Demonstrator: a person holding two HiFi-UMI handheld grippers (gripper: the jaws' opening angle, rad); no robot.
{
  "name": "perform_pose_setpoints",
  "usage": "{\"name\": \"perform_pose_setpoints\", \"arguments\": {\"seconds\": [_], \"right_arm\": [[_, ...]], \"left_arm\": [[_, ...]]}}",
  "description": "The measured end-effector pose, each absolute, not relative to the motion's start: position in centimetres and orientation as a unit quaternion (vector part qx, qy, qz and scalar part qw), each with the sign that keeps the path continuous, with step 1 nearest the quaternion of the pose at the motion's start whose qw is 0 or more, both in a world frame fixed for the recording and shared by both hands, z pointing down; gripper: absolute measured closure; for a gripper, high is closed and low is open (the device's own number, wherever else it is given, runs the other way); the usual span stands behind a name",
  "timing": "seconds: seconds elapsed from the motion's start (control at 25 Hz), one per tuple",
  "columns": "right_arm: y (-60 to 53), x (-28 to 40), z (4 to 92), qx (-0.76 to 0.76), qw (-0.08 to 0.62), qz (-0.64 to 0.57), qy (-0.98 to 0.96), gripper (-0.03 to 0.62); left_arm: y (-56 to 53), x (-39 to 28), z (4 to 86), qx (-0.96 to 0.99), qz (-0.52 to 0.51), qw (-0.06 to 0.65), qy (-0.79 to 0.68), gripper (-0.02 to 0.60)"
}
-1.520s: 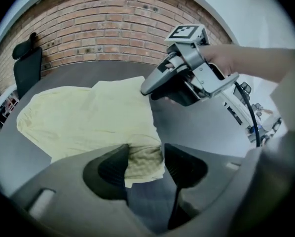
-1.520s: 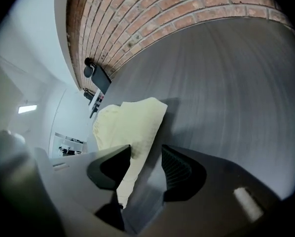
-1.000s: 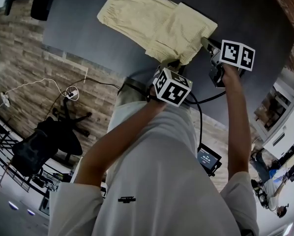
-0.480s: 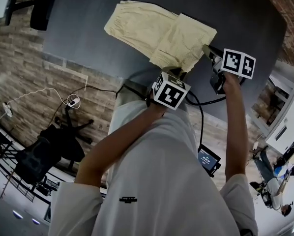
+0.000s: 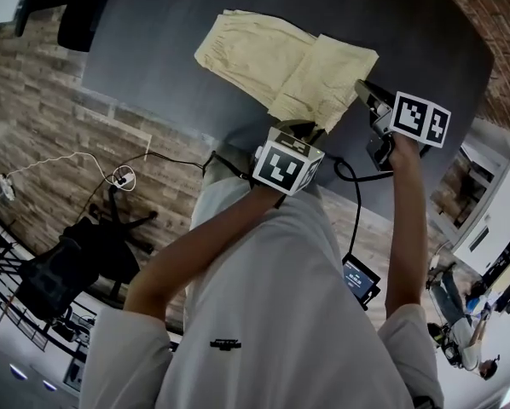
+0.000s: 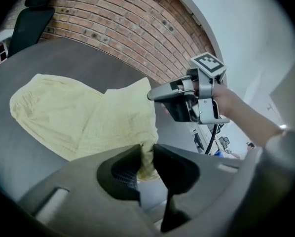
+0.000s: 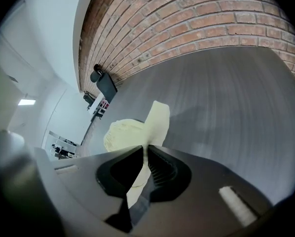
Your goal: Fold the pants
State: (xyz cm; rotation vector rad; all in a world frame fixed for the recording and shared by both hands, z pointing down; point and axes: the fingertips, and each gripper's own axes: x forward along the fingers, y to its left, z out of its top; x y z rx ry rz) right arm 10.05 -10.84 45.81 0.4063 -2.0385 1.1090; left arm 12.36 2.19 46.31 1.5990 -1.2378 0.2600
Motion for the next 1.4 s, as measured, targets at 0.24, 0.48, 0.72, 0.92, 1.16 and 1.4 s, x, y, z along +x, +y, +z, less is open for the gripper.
{"name": "perform_pose_setpoints", "arguments": {"seconds": [0.24,0.48,0.72,0.92,1.16,1.4], "right_arm": [[-10.6,7.2,43.8,0.147,0.378,0.425,-0.809,0.554],[-10.2,3.8,42.6,0.129,0.378,0.418,-0.816,0.554],[-9.4,0.3,42.0,0.111,0.381,0.411,-0.821,0.554],[-8.8,-3.0,42.7,0.103,0.389,0.409,-0.819,0.554],[-7.9,-6.2,44.2,0.097,0.403,0.413,-0.811,0.554],[-7.4,-8.7,46.0,0.094,0.419,0.415,-0.802,0.554]], "left_arm": [[2.4,9.5,44.2,0.678,0.105,0.512,-0.517,0.495],[2.9,5.9,43.1,0.672,0.089,0.510,-0.530,0.495],[3.7,2.5,42.7,0.660,0.084,0.508,-0.548,0.495],[4.2,-1.1,43.5,0.644,0.081,0.515,-0.560,0.495],[5.2,-4.3,45.5,0.625,0.089,0.528,-0.568,0.495],[5.5,-6.7,47.3,0.612,0.099,0.541,-0.568,0.495]]}}
